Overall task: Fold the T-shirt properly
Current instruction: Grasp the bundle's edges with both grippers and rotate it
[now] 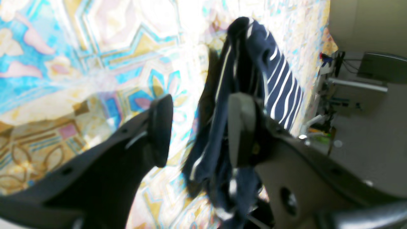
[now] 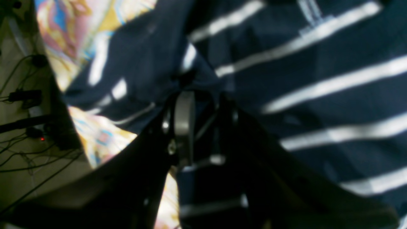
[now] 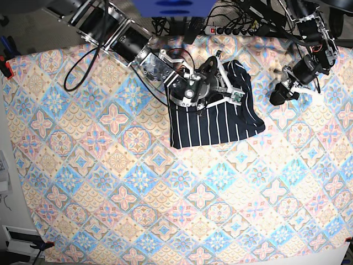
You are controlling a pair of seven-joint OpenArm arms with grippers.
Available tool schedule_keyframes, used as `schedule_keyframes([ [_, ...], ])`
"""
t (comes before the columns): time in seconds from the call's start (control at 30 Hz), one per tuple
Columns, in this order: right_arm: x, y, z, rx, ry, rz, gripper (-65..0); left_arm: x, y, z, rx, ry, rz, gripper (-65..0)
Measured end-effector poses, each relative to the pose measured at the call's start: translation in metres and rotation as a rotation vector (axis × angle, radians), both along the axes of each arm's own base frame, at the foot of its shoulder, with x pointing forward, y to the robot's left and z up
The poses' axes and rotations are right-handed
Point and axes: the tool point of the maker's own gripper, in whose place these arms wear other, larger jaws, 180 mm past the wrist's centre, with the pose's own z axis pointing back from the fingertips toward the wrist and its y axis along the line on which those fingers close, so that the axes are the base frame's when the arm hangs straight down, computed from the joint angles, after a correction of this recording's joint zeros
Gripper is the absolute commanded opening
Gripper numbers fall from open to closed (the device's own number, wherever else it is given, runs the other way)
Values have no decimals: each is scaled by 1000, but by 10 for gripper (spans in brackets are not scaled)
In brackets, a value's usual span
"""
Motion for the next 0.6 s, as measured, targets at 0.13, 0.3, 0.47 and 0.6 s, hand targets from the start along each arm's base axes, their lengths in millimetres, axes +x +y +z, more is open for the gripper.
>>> schedule_keyframes([
  [0.13,31,-5,49,107,-126,-48,-520,-11,10,-1,27,25,-6,-373],
  [0.3,69,-22,94,197,-221,-159,-520,-22,10,17,142,29,-127,-373],
  [0.47,89,-51,79,145,-208,-242,-520,-7,-18,64,241,-110,-263,-373],
  [0.6,112,-58,82,168,-235,-282,-520,-13,-46,66,316,-103,-394,-374],
])
